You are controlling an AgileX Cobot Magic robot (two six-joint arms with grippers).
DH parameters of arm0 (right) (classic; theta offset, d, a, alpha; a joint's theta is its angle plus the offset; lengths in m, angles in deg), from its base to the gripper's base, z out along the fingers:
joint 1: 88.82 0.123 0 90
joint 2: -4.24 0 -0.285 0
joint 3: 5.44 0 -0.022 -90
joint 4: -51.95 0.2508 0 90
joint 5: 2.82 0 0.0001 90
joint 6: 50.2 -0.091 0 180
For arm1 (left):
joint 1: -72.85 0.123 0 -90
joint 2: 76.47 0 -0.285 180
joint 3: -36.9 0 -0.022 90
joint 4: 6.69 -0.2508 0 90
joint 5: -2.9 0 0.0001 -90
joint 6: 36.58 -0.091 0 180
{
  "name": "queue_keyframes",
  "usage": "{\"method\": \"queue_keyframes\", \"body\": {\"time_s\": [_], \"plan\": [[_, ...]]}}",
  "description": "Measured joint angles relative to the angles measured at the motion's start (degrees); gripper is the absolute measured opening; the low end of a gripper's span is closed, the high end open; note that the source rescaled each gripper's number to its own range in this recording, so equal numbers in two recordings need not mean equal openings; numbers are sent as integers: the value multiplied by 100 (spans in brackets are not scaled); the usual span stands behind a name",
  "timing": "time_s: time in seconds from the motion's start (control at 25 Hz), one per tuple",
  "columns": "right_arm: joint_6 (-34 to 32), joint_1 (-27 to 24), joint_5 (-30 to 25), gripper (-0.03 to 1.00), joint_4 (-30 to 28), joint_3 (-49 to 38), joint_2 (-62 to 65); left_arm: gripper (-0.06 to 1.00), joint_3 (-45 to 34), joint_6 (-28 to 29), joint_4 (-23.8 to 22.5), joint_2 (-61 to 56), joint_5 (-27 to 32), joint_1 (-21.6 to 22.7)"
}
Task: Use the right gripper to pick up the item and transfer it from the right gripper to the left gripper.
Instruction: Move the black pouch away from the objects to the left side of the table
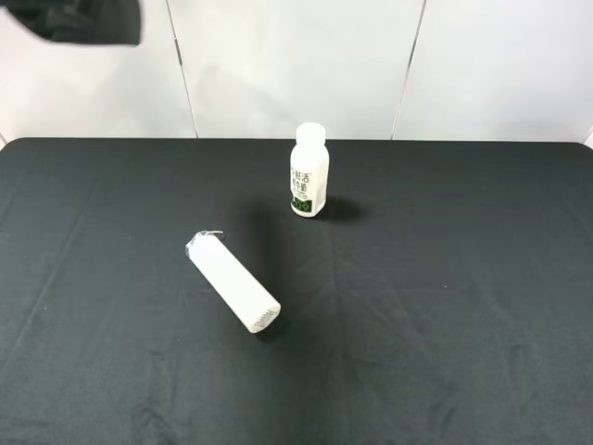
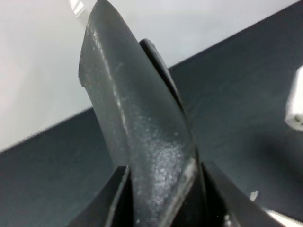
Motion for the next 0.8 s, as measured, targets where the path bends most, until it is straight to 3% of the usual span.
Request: {"method": "queue_keyframes", "body": {"time_s": [0.16, 0.44, 0.8], "plan": [[0, 0, 0, 100, 6, 0, 0, 0, -715, 0, 123, 0, -729, 531], [0, 0, -5, 100, 6, 0, 0, 0, -2113, 15, 240, 84, -2430, 857], [0, 0, -5, 100, 6, 0, 0, 0, -2380, 16, 256, 1185, -3609, 874]]}}
